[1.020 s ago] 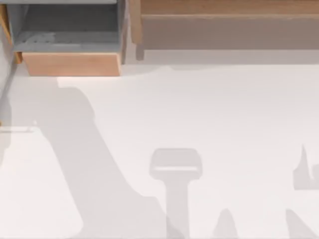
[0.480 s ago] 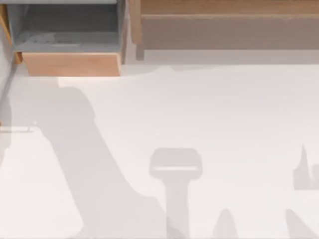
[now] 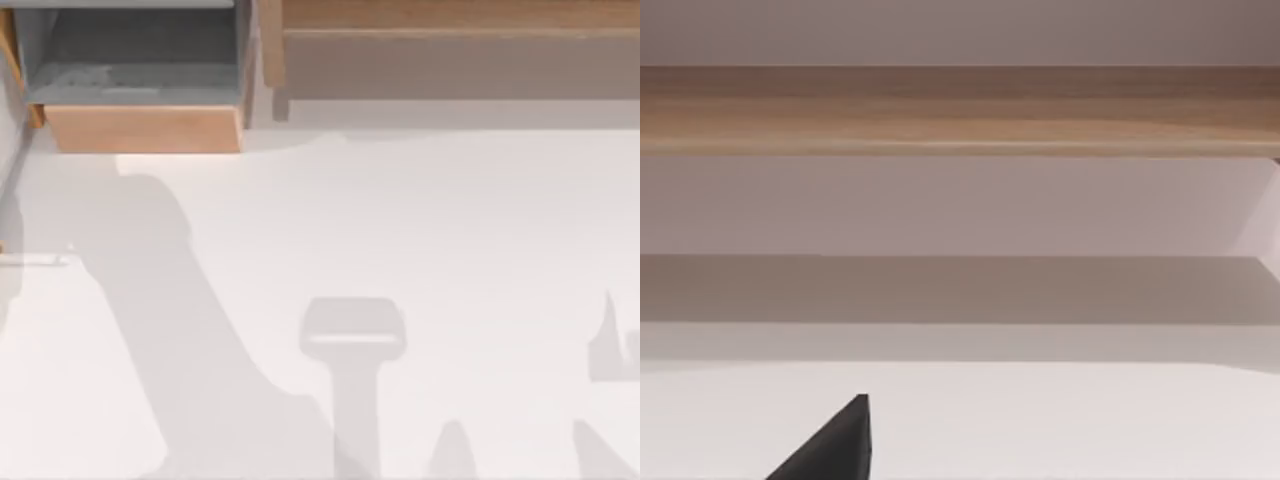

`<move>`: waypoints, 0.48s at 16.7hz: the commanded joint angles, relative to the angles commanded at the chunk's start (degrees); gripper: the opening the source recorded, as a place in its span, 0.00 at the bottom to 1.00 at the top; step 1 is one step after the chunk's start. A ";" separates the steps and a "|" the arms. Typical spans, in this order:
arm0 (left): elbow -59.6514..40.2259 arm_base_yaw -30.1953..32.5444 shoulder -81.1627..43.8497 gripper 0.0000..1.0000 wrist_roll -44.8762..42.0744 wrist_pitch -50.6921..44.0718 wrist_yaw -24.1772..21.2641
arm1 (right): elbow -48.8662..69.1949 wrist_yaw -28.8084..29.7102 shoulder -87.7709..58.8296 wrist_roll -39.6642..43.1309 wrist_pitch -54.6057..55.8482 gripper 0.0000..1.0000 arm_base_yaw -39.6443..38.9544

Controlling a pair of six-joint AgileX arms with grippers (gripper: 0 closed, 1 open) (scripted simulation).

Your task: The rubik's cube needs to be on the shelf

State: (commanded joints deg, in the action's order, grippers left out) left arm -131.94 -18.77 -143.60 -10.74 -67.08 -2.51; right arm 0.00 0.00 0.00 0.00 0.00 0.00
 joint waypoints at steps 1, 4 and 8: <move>0.00 -0.13 0.08 0.00 -0.09 -0.02 0.01 | 0.00 0.00 0.00 0.00 0.00 1.00 0.00; 0.13 -0.09 0.44 0.00 1.94 0.33 1.85 | 0.00 0.00 0.00 0.00 0.00 1.00 0.00; 0.73 0.52 1.12 0.00 8.01 0.78 5.53 | 0.00 0.00 0.00 0.00 0.00 1.00 0.00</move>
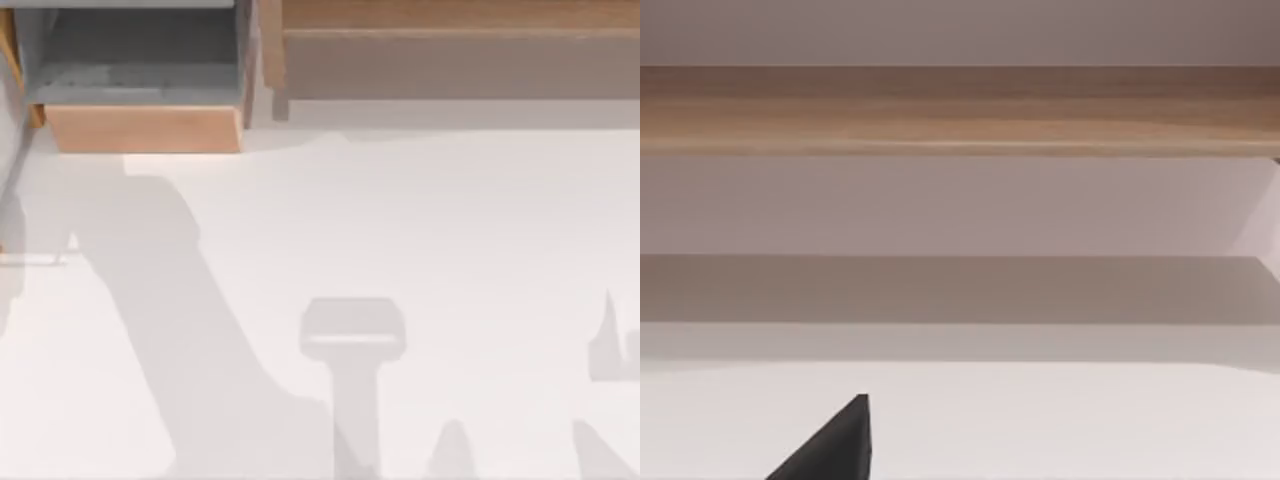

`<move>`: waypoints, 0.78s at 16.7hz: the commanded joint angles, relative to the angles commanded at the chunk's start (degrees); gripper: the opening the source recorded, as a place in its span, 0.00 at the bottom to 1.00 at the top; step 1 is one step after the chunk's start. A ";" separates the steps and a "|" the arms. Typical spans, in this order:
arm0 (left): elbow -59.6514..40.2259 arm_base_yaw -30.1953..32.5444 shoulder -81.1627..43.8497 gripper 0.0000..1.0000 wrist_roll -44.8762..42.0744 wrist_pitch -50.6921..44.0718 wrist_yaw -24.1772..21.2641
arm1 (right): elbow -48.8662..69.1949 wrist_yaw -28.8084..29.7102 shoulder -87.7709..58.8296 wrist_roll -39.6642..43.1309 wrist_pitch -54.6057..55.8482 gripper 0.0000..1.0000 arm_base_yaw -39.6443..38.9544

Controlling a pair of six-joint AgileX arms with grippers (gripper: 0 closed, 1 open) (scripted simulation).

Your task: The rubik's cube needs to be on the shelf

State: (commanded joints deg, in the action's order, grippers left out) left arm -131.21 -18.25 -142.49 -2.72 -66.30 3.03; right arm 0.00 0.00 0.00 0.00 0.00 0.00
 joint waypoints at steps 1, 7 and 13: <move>-0.01 0.13 -0.08 0.00 1.09 -0.28 0.63 | 0.00 0.00 0.00 0.00 0.00 1.00 0.00; -4.16 -0.62 -2.46 0.00 -0.38 -5.66 0.04 | 0.00 0.00 0.00 0.00 0.00 1.00 0.00; -10.16 -0.61 -2.44 0.00 -8.07 -8.82 -5.54 | 0.00 0.00 0.00 0.00 0.00 1.00 0.00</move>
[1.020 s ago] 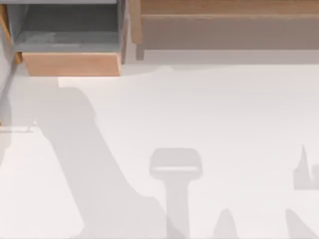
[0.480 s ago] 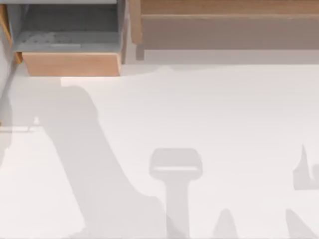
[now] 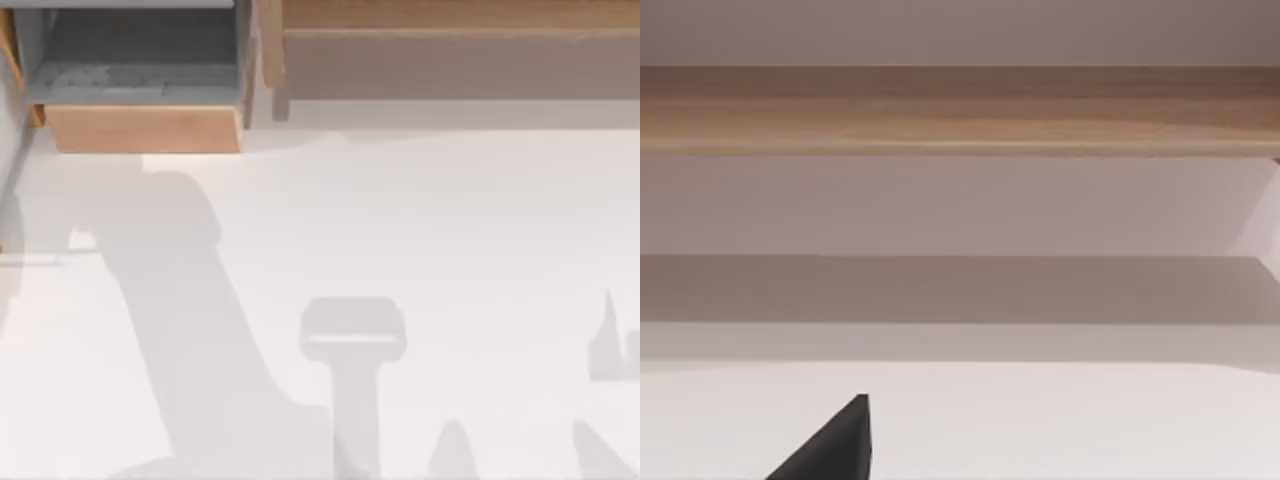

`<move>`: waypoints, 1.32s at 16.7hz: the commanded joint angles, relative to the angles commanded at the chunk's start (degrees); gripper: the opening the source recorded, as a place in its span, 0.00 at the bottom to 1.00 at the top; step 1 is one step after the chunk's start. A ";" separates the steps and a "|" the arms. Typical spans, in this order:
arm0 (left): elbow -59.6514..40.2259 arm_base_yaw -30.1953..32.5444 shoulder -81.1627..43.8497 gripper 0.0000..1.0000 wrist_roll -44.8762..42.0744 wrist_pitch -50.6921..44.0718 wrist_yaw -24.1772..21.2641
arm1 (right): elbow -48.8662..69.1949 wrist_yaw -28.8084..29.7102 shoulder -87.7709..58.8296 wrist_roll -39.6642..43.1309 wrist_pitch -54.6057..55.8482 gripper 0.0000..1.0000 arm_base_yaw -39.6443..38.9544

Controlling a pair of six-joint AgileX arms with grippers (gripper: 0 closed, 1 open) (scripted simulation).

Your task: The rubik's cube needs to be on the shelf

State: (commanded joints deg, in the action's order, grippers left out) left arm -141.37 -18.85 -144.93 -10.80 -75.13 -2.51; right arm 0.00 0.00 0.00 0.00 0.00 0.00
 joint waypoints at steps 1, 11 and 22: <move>0.00 0.00 0.00 0.00 0.00 0.00 0.00 | 0.00 0.00 0.00 0.00 0.00 1.00 0.00; 8.12 2.66 11.17 0.00 3.47 3.50 4.11 | 0.00 0.00 0.00 0.00 0.00 1.00 0.00; 42.25 24.88 33.42 0.00 11.95 26.17 14.69 | 0.00 0.00 0.00 0.00 0.00 1.00 0.00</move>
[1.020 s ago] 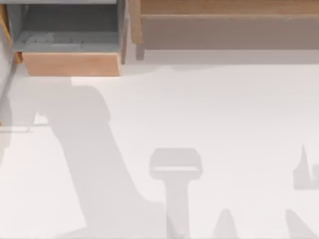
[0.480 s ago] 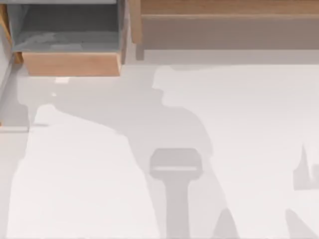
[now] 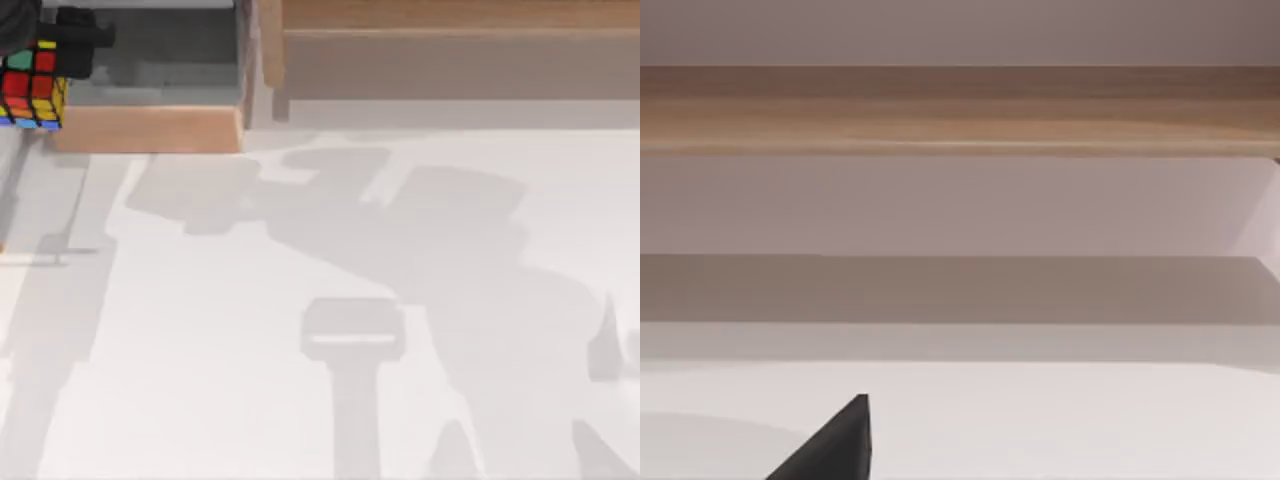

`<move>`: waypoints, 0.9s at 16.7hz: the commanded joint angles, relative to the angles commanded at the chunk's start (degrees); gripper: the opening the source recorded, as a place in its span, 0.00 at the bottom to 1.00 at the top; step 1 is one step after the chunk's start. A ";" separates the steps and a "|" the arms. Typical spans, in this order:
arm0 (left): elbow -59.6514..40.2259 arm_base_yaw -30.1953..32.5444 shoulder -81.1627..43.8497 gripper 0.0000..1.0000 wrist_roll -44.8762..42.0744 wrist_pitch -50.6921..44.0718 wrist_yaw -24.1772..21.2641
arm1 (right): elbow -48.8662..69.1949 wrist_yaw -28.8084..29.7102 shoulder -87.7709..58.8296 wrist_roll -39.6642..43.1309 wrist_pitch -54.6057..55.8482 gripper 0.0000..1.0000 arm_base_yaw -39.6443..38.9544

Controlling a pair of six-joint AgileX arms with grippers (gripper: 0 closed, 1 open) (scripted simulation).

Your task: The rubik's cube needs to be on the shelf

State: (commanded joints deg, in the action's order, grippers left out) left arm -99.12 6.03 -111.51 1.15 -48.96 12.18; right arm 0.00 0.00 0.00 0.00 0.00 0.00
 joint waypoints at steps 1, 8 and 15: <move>3.44 2.74 0.68 0.00 0.44 3.17 1.06 | 0.00 0.00 0.00 0.00 0.00 1.00 0.00; 22.88 21.62 -0.68 0.00 1.18 31.93 9.16 | 0.00 0.00 0.00 0.00 0.00 1.00 0.00; 29.25 35.64 -8.95 0.00 -2.73 69.41 18.68 | 0.00 0.00 0.00 0.00 0.00 1.00 0.00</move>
State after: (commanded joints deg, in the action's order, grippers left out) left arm -69.87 41.67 -120.47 -1.58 20.45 30.86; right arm 0.00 0.00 0.00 0.00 0.00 0.00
